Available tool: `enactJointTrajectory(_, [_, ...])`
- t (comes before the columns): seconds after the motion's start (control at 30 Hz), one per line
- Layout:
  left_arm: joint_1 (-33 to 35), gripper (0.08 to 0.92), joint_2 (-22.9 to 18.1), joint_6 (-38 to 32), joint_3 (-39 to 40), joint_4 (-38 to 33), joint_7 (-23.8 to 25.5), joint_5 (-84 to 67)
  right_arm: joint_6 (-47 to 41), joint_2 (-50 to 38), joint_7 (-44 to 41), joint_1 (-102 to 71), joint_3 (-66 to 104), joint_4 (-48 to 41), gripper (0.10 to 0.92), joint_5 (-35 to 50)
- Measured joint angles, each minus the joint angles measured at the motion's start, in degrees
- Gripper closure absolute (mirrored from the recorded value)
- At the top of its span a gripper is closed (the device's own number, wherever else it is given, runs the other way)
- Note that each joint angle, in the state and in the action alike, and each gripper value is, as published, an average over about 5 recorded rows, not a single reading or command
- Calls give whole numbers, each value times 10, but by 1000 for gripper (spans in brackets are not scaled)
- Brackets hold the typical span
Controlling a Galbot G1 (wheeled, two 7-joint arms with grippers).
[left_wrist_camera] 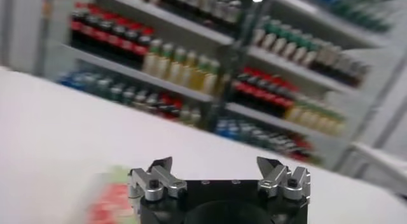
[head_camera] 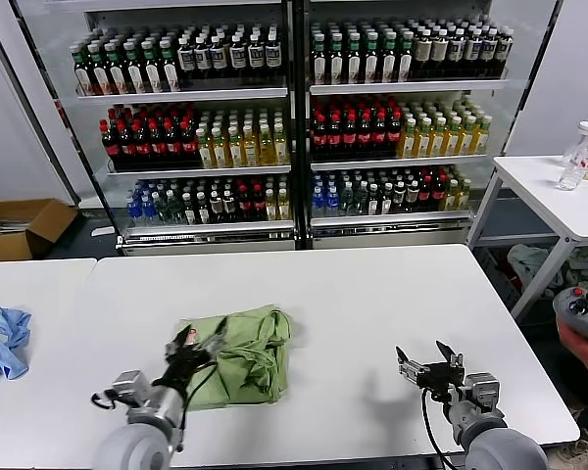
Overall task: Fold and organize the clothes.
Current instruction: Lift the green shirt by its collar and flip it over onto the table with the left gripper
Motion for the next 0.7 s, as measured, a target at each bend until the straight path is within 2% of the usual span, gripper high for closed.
enactJointTrajectory(0.33, [15, 177, 4, -13, -45, 74, 9, 9, 1, -3, 0, -9, 6, 7, 203, -2])
enactJointTrajectory(0.53, [15, 178, 6, -17, -52, 93, 22, -6, 1, -4, 0, -12, 8, 13, 203, -2])
enactJointTrajectory(0.6, [17, 197, 3, -17, -53, 93, 27, -20, 1, -3, 0, -13, 8, 13, 203, -2])
enactJointTrajectory(0.7, [19, 268, -2, -19, -54, 90, 37, -45, 1, -1, 1, -14, 8, 15, 203, -2])
